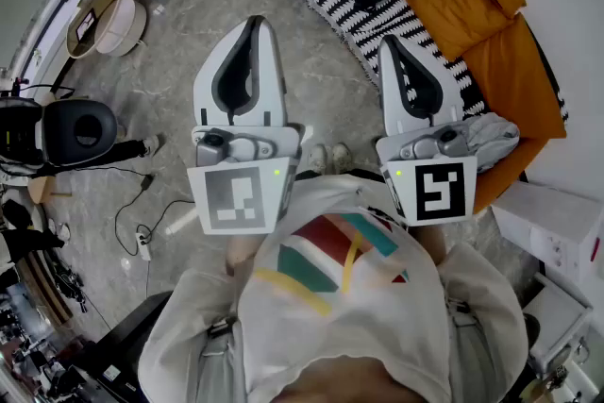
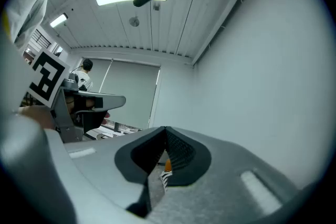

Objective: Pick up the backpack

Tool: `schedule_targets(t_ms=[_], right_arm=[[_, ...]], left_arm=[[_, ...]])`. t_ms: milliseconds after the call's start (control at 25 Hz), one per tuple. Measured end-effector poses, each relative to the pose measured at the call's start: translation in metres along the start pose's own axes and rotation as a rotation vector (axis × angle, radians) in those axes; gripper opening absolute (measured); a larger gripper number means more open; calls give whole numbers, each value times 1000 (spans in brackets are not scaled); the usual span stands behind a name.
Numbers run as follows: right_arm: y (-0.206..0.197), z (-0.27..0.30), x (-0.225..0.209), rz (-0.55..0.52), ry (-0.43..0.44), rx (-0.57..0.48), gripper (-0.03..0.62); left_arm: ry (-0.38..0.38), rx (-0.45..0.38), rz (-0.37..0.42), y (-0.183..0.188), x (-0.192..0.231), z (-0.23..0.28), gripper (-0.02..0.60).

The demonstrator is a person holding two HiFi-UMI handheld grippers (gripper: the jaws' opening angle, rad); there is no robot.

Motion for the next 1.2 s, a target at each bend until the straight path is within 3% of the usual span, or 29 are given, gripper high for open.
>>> schedule_targets(t_ms=[600, 1200], right_arm=[[-25, 34, 4, 27, 30, 49, 5], [-26, 53, 30, 54, 16, 40, 5]], left_arm=[[47, 139, -37, -47, 22, 11, 15], [55, 149, -29, -61, 57, 6, 15]])
Point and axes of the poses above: the fingertips, and each gripper's own axes: z forward along the fingers, x to its left, y out of its top, the point moved 7 cm from there along -z, backward along the fingers, and after that the axes turned 5 degrees about z, right-handed, at the moved point
